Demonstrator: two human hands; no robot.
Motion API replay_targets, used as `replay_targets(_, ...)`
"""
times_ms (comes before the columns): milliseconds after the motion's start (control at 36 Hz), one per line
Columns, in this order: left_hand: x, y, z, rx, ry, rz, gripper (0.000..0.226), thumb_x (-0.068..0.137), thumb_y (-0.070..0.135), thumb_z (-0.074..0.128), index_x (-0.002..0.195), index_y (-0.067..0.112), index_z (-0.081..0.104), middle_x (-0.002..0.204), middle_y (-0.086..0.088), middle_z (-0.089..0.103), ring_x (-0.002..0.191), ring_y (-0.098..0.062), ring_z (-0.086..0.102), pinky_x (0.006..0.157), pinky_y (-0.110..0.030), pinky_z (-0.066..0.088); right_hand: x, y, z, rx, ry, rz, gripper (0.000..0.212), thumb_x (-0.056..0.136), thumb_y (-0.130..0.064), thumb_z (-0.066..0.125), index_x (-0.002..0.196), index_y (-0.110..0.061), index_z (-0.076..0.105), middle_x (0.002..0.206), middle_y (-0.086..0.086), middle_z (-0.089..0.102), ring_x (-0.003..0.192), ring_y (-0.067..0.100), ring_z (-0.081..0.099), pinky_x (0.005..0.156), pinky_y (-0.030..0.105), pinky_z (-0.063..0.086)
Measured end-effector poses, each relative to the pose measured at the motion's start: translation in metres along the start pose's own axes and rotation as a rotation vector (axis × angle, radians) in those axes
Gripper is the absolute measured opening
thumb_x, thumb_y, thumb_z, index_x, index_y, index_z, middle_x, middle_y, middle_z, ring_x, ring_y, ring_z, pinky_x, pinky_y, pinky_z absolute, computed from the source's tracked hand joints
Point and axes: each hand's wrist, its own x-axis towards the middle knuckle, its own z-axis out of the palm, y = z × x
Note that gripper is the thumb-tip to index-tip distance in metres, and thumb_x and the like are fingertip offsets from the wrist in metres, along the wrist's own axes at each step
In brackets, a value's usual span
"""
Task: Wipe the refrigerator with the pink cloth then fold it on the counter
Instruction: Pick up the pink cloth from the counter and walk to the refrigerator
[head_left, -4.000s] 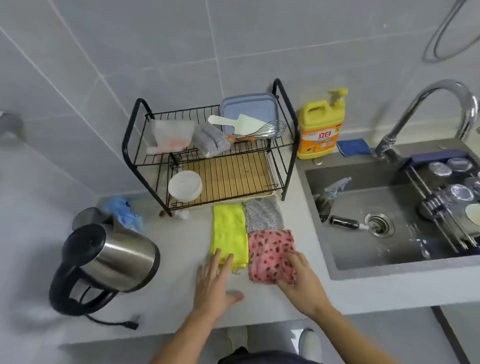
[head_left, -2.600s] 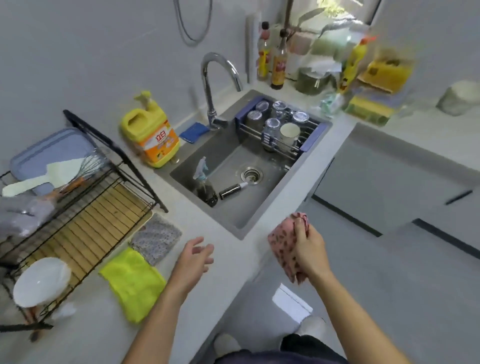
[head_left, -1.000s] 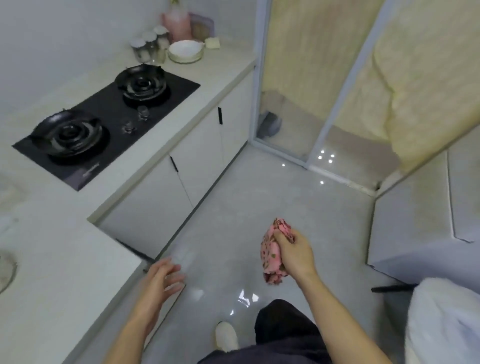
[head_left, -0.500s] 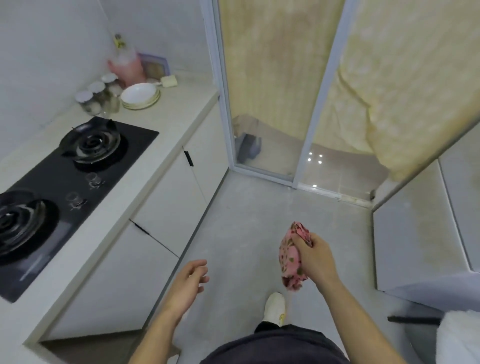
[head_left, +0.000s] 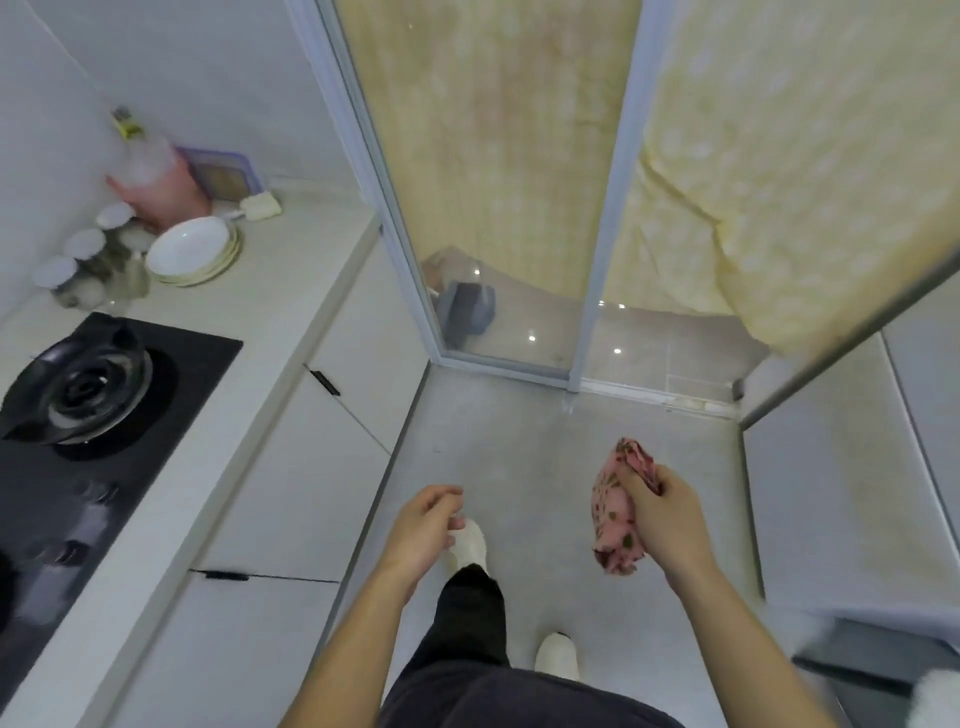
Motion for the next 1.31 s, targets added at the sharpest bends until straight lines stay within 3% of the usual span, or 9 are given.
replay_targets(278,0.137,0.103,0.011,0.124,-0.192,0.041,0.019,0.108,0.021,0.054,0.119,0.022,0.069,0.115,-0.003,0.072,0.106,-0.018,0.072,0.090,-0.031,0.059,0.084,-0.048,0.010,0.137,0.159,0.093,0.014,0.104,-0.029,0.062,0.093,-0.022,0.068,0.094,0.001,0.075,0.091,0.020,0.071,0.089,0.041,0.058)
replay_targets(389,0.191,0.147,0.007,0.194,-0.254,0.064,0.018,0.108,0.022,0.054,0.118,0.021,0.070,0.115,-0.007,0.072,0.106,-0.020,0.072,0.091,-0.034,0.059,0.113,-0.079,0.011,0.192,0.262,0.116,0.012,0.104,-0.027,0.060,0.100,-0.020,0.069,0.094,-0.005,0.073,0.086,0.007,0.067,0.071,0.026,0.050)
replay_targets(528,0.248,0.202,0.018,0.266,-0.318,0.130,0.018,0.108,0.026,0.056,0.113,0.023,0.073,0.111,-0.006,0.075,0.103,-0.020,0.073,0.094,-0.038,0.060,0.143,-0.107,0.011,0.302,0.390,0.155,0.011,0.105,-0.028,0.060,0.107,-0.021,0.068,0.097,-0.008,0.072,0.087,0.004,0.066,0.066,0.021,0.047)
replay_targets(639,0.279,0.243,0.044,0.304,-0.402,0.143,0.017,0.107,0.030,0.059,0.111,0.024,0.074,0.107,-0.003,0.077,0.104,-0.026,0.074,0.103,-0.050,0.056,0.155,-0.120,0.001,0.364,0.493,0.164,0.013,0.105,-0.029,0.060,0.110,-0.021,0.069,0.098,-0.011,0.072,0.091,0.005,0.067,0.072,0.024,0.053)
replay_targets(778,0.294,0.283,0.098,0.284,-0.513,0.172,0.012,0.105,0.020,0.061,0.108,0.018,0.073,0.112,-0.011,0.077,0.104,-0.028,0.075,0.090,-0.041,0.058,0.168,-0.126,-0.023,0.429,0.620,0.198,0.010,0.104,-0.031,0.062,0.098,-0.028,0.069,0.098,-0.009,0.075,0.092,0.011,0.071,0.085,0.037,0.058)
replay_targets(889,0.304,0.310,0.147,0.301,-0.602,0.169,0.011,0.101,0.019,0.067,0.108,0.012,0.073,0.114,-0.014,0.076,0.104,-0.031,0.075,0.092,-0.042,0.057,0.184,-0.127,-0.051,0.485,0.715,0.210,0.011,0.104,-0.028,0.062,0.095,-0.029,0.068,0.095,-0.011,0.074,0.090,0.007,0.070,0.077,0.029,0.054)
replay_targets(1083,0.309,0.374,0.230,0.361,-0.728,0.212,0.043,0.070,0.044,0.077,0.105,0.019,0.075,0.105,-0.005,0.078,0.099,-0.026,0.076,0.091,-0.042,0.055,0.225,-0.130,-0.106,0.542,0.796,0.251,0.012,0.104,-0.033,0.061,0.098,-0.024,0.067,0.094,-0.006,0.074,0.088,0.011,0.070,0.075,0.031,0.055)
replay_targets(1194,0.314,0.404,0.273,0.412,-0.780,0.294,0.012,0.100,0.020,0.066,0.110,0.017,0.073,0.115,-0.008,0.075,0.106,-0.029,0.074,0.089,-0.038,0.056,0.242,-0.134,-0.134,0.559,0.851,0.255,0.011,0.104,-0.035,0.060,0.103,-0.026,0.066,0.097,-0.013,0.071,0.092,0.008,0.068,0.080,0.034,0.054)
replay_targets(1306,0.312,0.429,0.313,0.460,-0.832,0.348,0.016,0.106,0.012,0.056,0.111,0.015,0.071,0.118,-0.010,0.073,0.108,-0.029,0.073,0.096,-0.043,0.057,0.245,-0.140,-0.156,0.605,0.919,0.263,0.009,0.103,-0.035,0.062,0.094,-0.034,0.064,0.096,-0.015,0.071,0.091,0.006,0.068,0.085,0.037,0.054)
